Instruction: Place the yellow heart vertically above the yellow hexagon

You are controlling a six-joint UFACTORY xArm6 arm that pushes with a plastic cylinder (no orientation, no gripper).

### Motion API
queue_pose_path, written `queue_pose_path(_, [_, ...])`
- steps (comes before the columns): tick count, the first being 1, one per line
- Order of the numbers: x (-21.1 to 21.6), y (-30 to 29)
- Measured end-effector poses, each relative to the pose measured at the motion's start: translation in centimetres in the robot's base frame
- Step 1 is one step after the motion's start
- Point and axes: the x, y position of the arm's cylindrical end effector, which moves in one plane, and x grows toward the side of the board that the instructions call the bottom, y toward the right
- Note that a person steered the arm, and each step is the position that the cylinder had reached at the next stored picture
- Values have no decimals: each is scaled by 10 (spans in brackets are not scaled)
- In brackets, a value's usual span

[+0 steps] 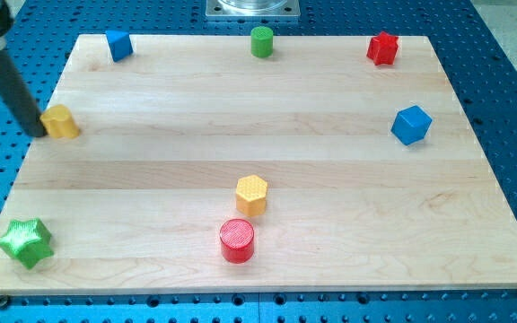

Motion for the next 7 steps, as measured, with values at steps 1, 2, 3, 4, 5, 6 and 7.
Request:
queue_pose_path(1, [-22, 60])
queue_pose_path(2, [-3, 123])
queue_pose_path(3, [-3, 70])
queue_pose_path(4, [38, 72])
queue_pose_path(5, [31, 129])
queue_pose_path(6, [32, 125])
queue_pose_path(7, [27, 109])
